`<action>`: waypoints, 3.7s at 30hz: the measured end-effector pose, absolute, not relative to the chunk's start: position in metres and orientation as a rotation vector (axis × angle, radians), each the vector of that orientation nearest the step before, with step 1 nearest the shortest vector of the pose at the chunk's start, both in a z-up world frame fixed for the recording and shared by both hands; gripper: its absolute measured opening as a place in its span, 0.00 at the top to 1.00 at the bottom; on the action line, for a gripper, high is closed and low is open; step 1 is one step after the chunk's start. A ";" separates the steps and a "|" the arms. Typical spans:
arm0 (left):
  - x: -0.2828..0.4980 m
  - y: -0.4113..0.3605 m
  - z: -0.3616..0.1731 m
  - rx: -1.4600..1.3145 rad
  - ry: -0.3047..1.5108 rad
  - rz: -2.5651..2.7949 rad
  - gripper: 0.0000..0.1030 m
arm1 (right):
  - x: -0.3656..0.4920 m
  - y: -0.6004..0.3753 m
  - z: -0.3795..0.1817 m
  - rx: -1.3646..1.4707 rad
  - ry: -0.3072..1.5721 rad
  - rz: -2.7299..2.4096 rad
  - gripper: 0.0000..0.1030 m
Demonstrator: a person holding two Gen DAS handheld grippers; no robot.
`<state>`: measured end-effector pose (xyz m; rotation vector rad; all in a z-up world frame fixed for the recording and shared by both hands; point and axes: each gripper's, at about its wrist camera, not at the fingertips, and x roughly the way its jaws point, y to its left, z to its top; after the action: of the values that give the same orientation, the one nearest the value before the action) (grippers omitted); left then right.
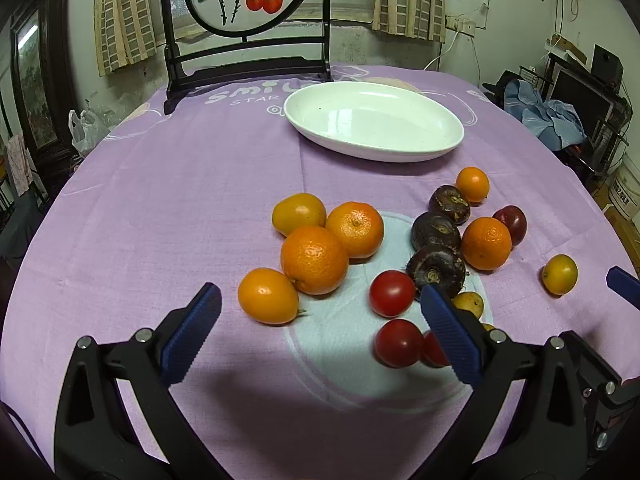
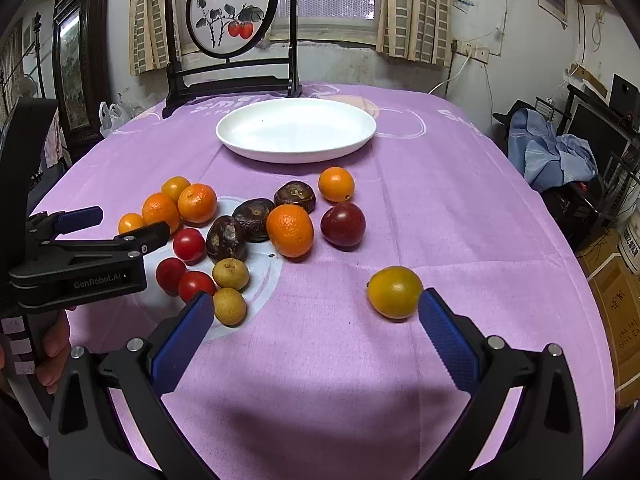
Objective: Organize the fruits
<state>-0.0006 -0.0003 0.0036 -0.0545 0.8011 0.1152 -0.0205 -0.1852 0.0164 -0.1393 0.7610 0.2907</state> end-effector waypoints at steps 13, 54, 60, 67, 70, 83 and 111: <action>-0.001 0.001 0.002 -0.049 0.802 0.120 0.02 | -0.020 -0.185 0.015 -0.141 0.766 0.295 0.01; 0.003 0.016 -0.002 -0.113 0.848 0.119 0.02 | -0.007 -0.161 -0.002 -0.220 0.873 0.432 0.04; -0.006 0.018 -0.002 -0.124 0.867 0.098 0.02 | -0.001 -0.145 -0.014 -0.288 0.942 0.478 0.24; -0.018 0.019 0.000 -0.125 0.892 0.075 0.02 | 0.003 -0.125 -0.024 -0.350 0.980 0.549 0.43; -0.020 0.016 -0.002 -0.114 0.910 0.066 0.02 | 0.006 -0.123 -0.023 -0.339 0.998 0.594 0.57; -0.032 0.004 -0.011 -0.043 0.956 -0.048 0.07 | -0.008 -0.159 -0.007 -0.227 0.966 0.683 0.76; 0.009 -0.035 -0.024 0.015 0.984 -0.111 0.72 | -0.019 -0.193 0.004 -0.152 0.916 0.704 0.76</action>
<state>0.0090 -0.0349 -0.0242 0.0153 0.9841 -0.1108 -0.0194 -0.1927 0.0039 -0.1522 0.9157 0.7036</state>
